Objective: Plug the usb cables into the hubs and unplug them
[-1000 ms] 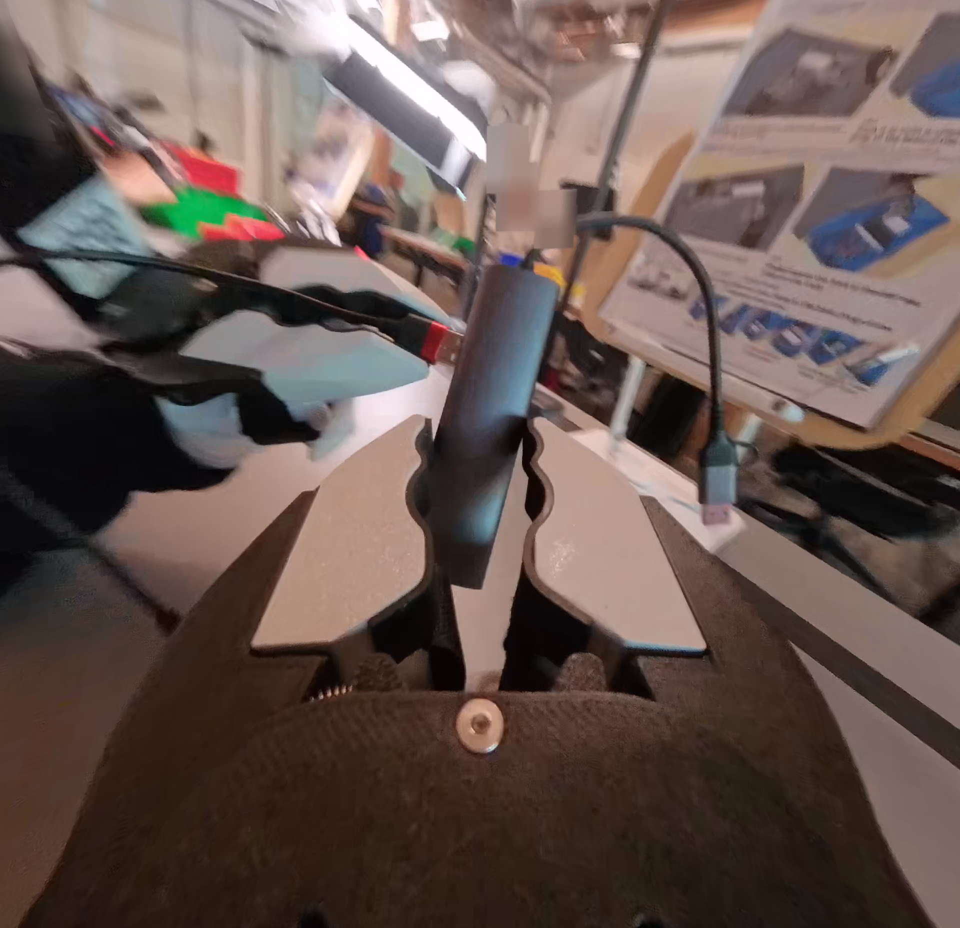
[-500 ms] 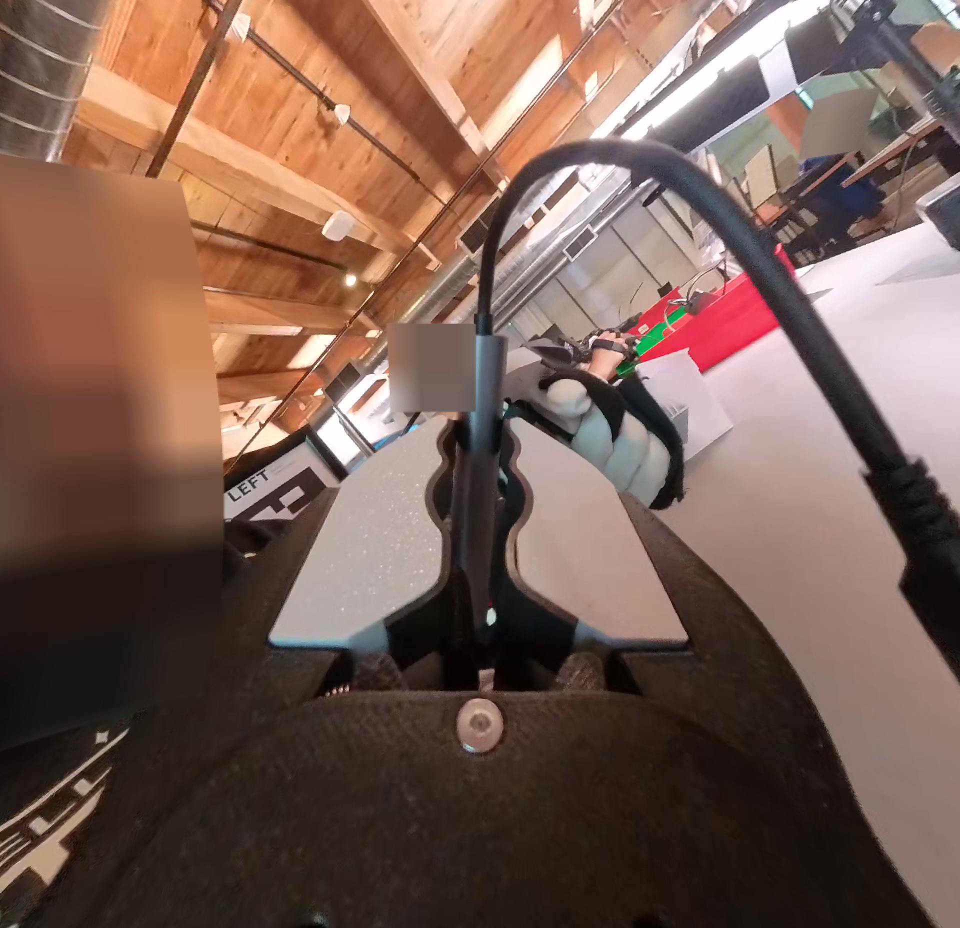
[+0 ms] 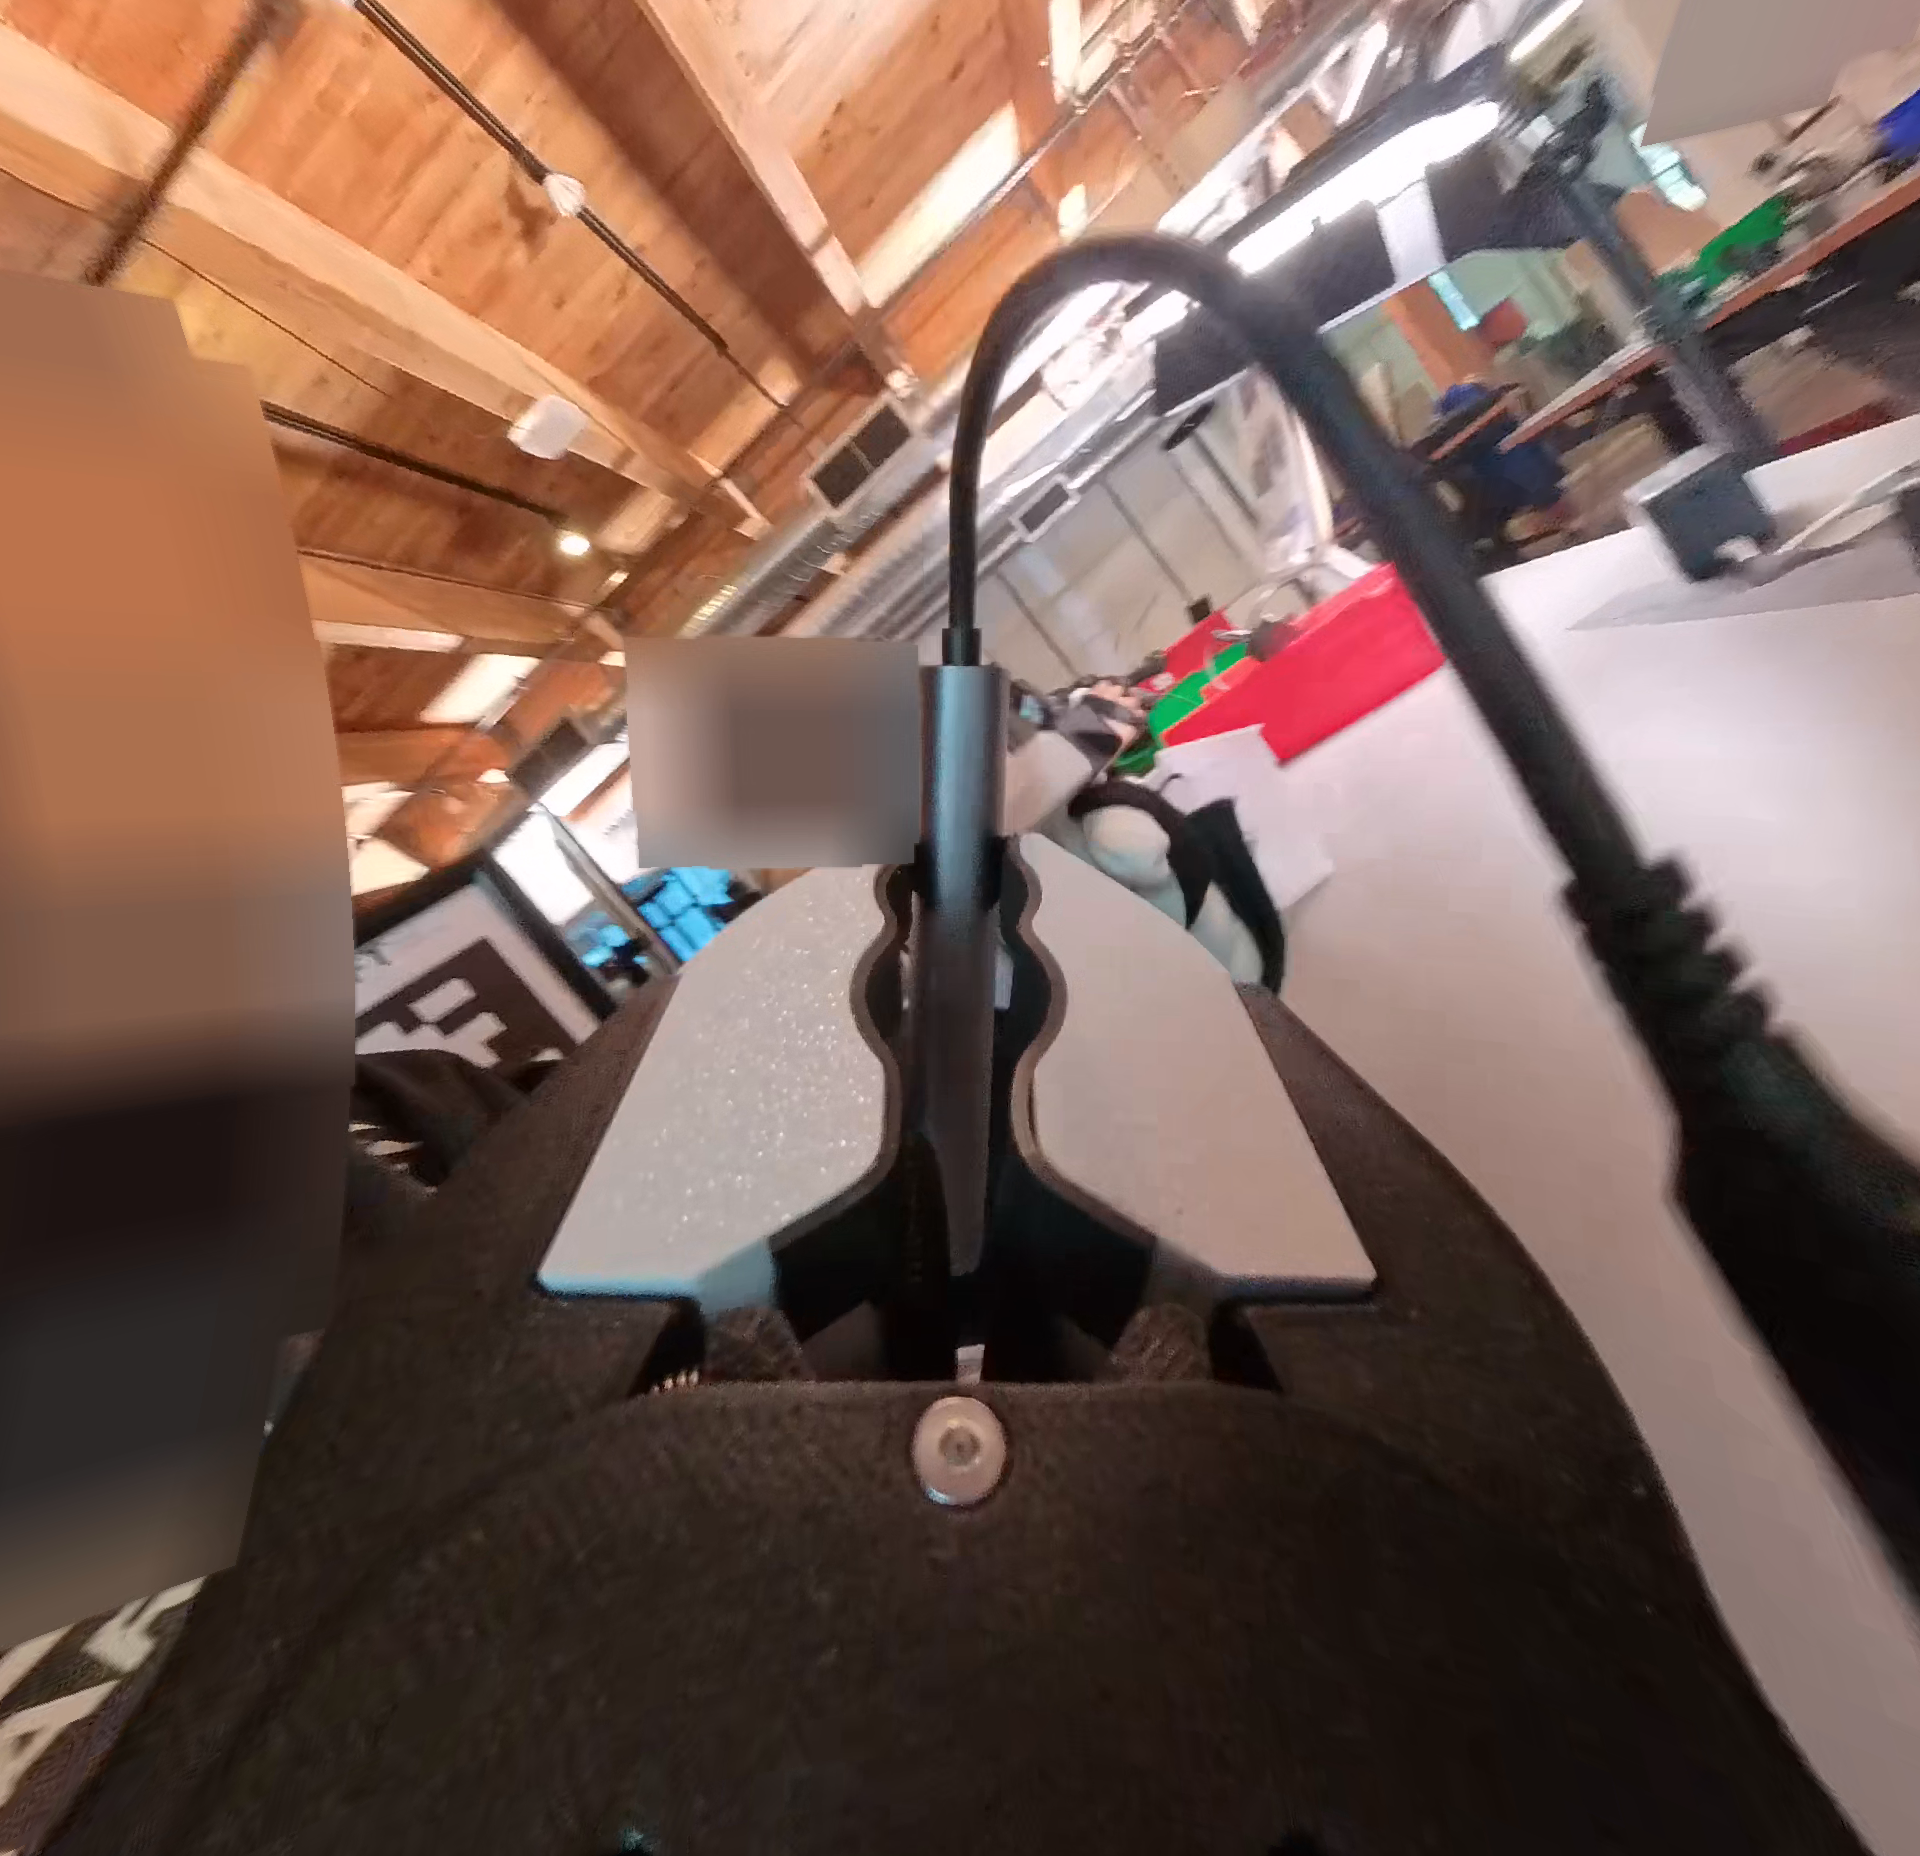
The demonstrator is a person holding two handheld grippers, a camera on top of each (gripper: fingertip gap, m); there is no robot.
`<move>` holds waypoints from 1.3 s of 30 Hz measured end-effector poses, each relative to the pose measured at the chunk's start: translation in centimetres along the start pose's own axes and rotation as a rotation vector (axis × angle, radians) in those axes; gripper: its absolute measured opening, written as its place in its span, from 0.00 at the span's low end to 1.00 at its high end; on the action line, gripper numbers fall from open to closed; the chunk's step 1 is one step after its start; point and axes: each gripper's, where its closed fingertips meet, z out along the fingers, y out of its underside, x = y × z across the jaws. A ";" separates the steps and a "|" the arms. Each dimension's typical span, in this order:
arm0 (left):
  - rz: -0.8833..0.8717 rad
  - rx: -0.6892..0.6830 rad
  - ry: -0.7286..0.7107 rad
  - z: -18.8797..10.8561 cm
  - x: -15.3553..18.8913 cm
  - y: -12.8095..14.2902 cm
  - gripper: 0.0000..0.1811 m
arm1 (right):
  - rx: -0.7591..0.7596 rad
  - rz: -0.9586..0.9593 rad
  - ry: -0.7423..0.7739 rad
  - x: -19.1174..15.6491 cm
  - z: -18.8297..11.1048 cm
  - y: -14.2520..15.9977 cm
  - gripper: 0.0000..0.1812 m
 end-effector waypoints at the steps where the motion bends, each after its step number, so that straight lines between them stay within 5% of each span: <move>1: -0.037 -0.063 -0.012 0.0 -0.5 1.3 0.07 | 0.012 -0.023 0.018 0.1 -0.3 -0.4 0.09; 6: -0.130 -0.217 -0.410 -3.0 -7.3 4.0 0.12 | 0.196 -0.006 0.286 4.1 -5.3 -4.4 0.09; 9: -0.136 -0.204 -0.784 -7.8 -11.6 3.5 0.12 | 0.020 -0.028 0.551 8.1 -7.5 -2.7 0.09; 11: -0.069 -0.155 -0.873 -9.2 -12.3 2.2 0.12 | -0.154 -0.021 0.644 9.9 -7.6 -0.2 0.09; 15: 0.061 -0.104 -0.887 -8.9 -11.6 -0.2 0.12 | -0.307 0.103 0.585 10.3 -6.0 3.8 0.09; 20: 0.225 -0.136 -0.790 -6.4 -8.9 -3.7 0.13 | -0.505 0.003 0.741 12.2 -7.0 6.2 0.12; 23: 0.200 -0.126 -0.673 -4.9 -4.7 -7.2 0.14 | -0.572 -0.140 0.836 12.7 -7.8 5.7 0.21; 27: 0.153 -0.089 -0.505 -6.1 3.7 -11.9 0.15 | -0.418 -0.312 0.786 11.2 -6.0 2.5 0.39; 30: 0.187 -0.288 -0.537 -11.9 7.0 -11.7 0.15 | -0.262 -0.460 0.713 9.2 -4.7 -0.1 0.47; 35: 0.010 -0.920 -0.782 -29.1 7.7 -4.6 0.15 | -0.131 -0.557 0.646 7.0 -3.7 -2.1 0.46; 39: -0.132 -1.326 -0.784 -38.5 8.5 1.7 0.16 | -0.135 -0.549 0.619 6.6 -3.3 -1.9 0.44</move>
